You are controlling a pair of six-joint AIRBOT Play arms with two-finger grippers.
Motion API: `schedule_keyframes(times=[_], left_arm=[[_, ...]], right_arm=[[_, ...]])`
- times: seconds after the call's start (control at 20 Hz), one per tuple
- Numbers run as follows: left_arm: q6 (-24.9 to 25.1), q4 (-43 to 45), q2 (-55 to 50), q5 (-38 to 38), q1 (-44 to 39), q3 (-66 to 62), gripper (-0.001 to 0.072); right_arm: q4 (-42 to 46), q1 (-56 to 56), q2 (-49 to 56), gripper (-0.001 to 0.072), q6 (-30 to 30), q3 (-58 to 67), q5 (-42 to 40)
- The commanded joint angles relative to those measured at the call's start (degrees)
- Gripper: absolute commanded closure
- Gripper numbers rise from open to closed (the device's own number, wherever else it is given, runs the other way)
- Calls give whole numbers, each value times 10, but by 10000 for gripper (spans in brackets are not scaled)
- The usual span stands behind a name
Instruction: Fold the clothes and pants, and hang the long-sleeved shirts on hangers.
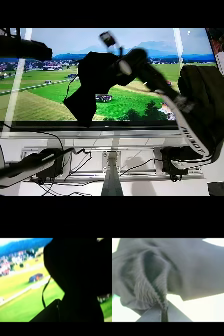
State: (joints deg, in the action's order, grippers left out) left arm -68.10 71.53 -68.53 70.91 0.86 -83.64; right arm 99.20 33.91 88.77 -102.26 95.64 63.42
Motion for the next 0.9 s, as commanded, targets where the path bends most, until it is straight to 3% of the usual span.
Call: schedule_keyframes(times=[0.0, 0.25, 0.3, 0.35, 0.4, 0.45, 0.6, 0.75, 0.85], left_arm=[[0, -80, 19, 75, 51, 81, 699], [0, -263, 141, -25, 94, 443, 697], [0, -311, 158, -37, 90, 516, 658], [0, -354, 167, -50, 84, 576, 417], [0, -389, 169, -61, 77, 626, 108], [7, -402, 168, -71, 72, 667, 60], [82, -401, 168, -90, 70, 711, 65], [105, -394, 168, -91, 73, 704, 66], [105, -334, 169, -50, 99, 684, 66]], right_arm=[[30, -135, -67, 690, 13, 24, 55], [-13, -282, -95, 691, 30, 20, 86], [-26, -293, -95, 691, 30, 12, 80], [-34, -297, -95, 691, 33, 3, 71], [-37, -297, -95, 691, 43, -5, 65], [-42, -296, -95, 691, 49, -12, 59], [-79, -296, -94, 691, 60, -27, 52], [-84, -296, -94, 691, 60, -30, 52], [-84, -296, -94, 691, 60, -30, 52]])
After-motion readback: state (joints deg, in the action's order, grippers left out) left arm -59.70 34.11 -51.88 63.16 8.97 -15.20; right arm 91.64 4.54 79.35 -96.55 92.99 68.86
